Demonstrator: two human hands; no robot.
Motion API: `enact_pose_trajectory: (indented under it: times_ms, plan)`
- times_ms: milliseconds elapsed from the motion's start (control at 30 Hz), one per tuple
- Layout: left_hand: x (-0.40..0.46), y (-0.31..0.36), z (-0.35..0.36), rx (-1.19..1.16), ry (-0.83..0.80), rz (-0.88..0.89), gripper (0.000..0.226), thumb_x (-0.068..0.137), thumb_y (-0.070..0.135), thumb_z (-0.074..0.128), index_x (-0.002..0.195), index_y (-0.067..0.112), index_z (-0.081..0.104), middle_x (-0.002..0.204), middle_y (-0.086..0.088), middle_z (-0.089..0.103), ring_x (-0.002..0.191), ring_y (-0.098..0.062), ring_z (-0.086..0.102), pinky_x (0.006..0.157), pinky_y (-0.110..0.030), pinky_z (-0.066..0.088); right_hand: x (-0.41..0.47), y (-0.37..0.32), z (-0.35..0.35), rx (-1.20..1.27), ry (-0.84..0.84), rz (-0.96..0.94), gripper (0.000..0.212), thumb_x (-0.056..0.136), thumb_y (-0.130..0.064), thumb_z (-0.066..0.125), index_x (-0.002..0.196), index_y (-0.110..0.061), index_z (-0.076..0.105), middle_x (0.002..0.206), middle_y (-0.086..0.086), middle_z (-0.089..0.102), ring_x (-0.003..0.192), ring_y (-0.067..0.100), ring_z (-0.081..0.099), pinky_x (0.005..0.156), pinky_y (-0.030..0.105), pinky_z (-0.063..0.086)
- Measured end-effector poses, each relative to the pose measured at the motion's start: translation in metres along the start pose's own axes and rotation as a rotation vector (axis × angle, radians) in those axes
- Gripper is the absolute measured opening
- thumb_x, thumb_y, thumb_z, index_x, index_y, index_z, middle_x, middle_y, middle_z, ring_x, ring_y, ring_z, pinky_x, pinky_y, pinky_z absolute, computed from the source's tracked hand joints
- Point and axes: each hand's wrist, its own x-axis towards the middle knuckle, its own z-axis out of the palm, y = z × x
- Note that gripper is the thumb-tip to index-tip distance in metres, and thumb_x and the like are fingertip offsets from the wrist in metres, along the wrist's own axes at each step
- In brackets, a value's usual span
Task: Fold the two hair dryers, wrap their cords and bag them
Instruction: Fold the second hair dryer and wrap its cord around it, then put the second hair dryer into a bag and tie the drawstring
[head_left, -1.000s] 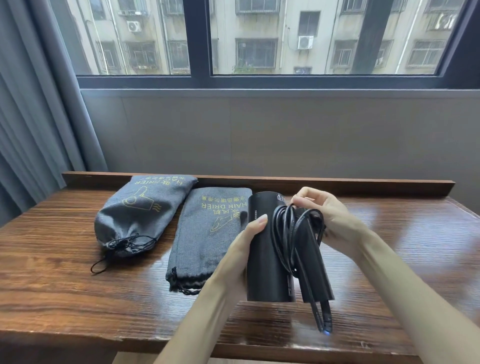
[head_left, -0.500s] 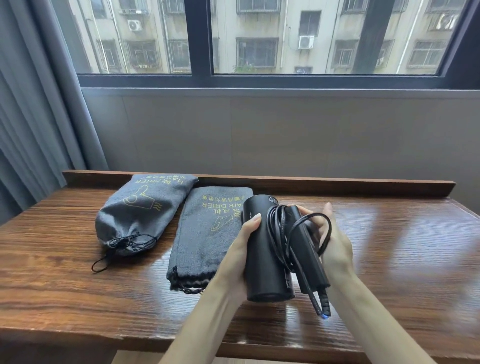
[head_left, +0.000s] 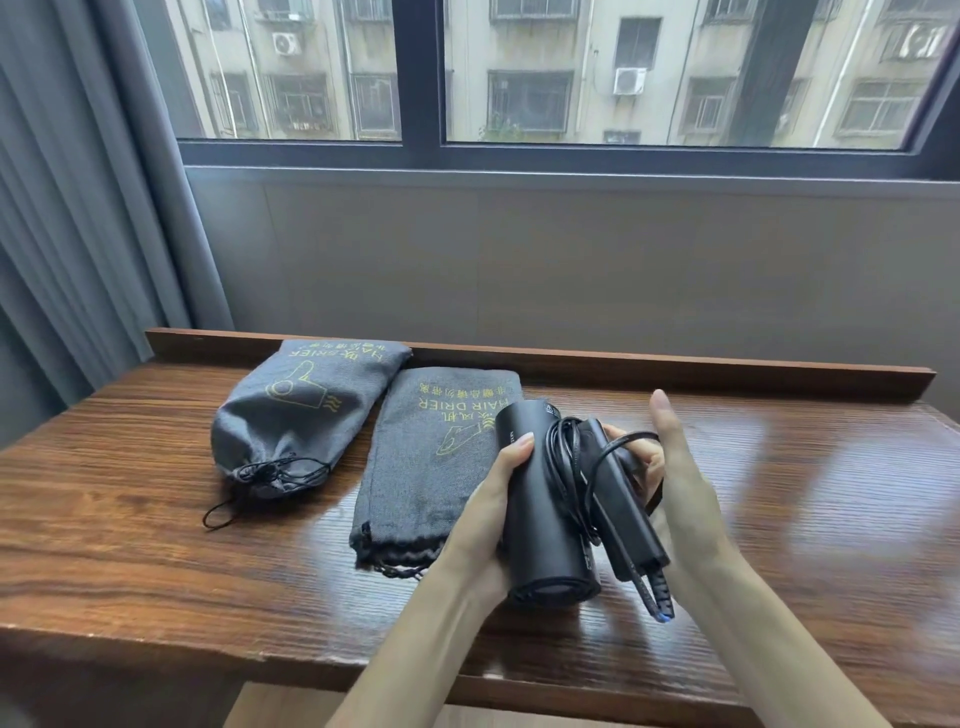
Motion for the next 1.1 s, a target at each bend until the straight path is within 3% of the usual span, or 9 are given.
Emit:
enact_pose_trajectory:
  times_ms: [267,367,467,567,633,700,767,900,1100]
  plan:
    - [-0.010,-0.005,0.006,0.251,0.047,0.095,0.045,0.087,0.040,0.063,0.114,0.004,0.069,0.107,-0.017,0.072,0.086,-0.024,0.069,0.072,-0.032,0.057,-0.025,0.006,-0.004,-0.253,0.017,-0.010,0.050,0.095,-0.053,0.042,0.081,-0.015,0.072,0.064,0.000,0.074,0.054,0.011,0.069,0.048,0.021,0.052]
    - [-0.011,-0.008,0.010,0.287,0.072,0.122,0.043,0.089,0.040,0.062,0.117,0.008,0.066,0.111,-0.016,0.072,0.096,-0.029,0.068,0.080,-0.036,0.057,-0.034,0.000,-0.007,-0.216,-0.096,0.077,0.046,0.088,-0.055,0.050,0.094,-0.016,0.073,0.079,0.006,0.076,0.066,0.018,0.073,0.050,0.026,0.056]
    - [-0.011,-0.009,0.013,0.346,0.114,0.141,0.037,0.091,0.042,0.060,0.114,0.014,0.067,0.107,-0.012,0.074,0.098,-0.029,0.069,0.086,-0.039,0.056,-0.039,-0.009,-0.004,-0.315,-0.286,0.132,0.056,0.066,-0.065,0.067,0.098,-0.021,0.075,0.107,0.016,0.072,0.084,0.020,0.074,0.074,0.034,0.060]
    - [-0.002,-0.006,0.009,0.575,0.249,0.179,0.053,0.082,0.066,0.056,0.107,0.022,0.069,0.106,-0.003,0.074,0.102,-0.020,0.069,0.095,-0.042,0.053,-0.002,0.014,-0.046,-0.372,-0.257,0.095,0.101,-0.002,-0.089,0.063,0.075,-0.024,0.070,0.136,0.025,0.053,0.057,-0.012,0.063,0.055,0.005,0.047]
    - [0.003,-0.001,0.007,0.714,0.292,0.153,0.083,0.065,0.090,0.044,0.117,0.029,0.065,0.121,0.002,0.069,0.122,-0.022,0.058,0.106,-0.046,0.042,-0.005,0.014,-0.043,-0.257,-0.293,0.151,0.109,-0.010,-0.079,0.070,0.079,-0.016,0.060,0.139,0.028,0.048,0.050,-0.011,0.060,0.050,0.004,0.044]
    - [0.009,0.007,0.005,0.818,0.261,0.100,0.102,0.059,0.096,0.033,0.128,0.027,0.060,0.132,0.000,0.062,0.130,-0.023,0.050,0.112,-0.045,0.035,-0.026,0.003,-0.020,-0.217,-0.342,0.182,0.073,0.034,-0.056,0.085,0.089,-0.010,0.066,0.122,0.026,0.061,0.055,0.004,0.066,0.051,0.013,0.051]
    - [0.005,0.024,0.009,0.907,0.217,0.114,0.098,0.069,0.089,0.029,0.125,0.016,0.063,0.130,-0.002,0.063,0.124,-0.018,0.055,0.112,-0.042,0.035,-0.022,0.003,-0.006,0.063,-0.267,0.244,0.035,0.068,-0.034,0.070,0.095,-0.012,0.070,0.093,0.016,0.071,0.062,0.020,0.068,0.054,0.028,0.058]
    - [-0.003,0.048,-0.017,1.298,0.213,0.427,0.034,0.096,0.039,0.043,0.108,0.017,0.065,0.108,-0.002,0.066,0.098,-0.019,0.058,0.098,-0.035,0.044,-0.018,0.003,-0.014,0.273,-0.221,0.237,0.023,0.076,-0.029,0.066,0.091,-0.012,0.070,0.079,0.008,0.072,0.063,0.019,0.070,0.060,0.033,0.060]
    - [-0.019,0.053,-0.062,2.087,-0.092,0.366,0.054,0.079,0.029,0.062,0.132,0.024,0.055,0.144,0.006,0.043,0.135,-0.012,0.032,0.110,-0.031,0.029,-0.008,-0.002,-0.036,0.306,-0.145,0.273,0.034,0.067,-0.029,0.073,0.095,-0.011,0.068,0.077,0.008,0.073,0.063,0.020,0.071,0.057,0.034,0.060]
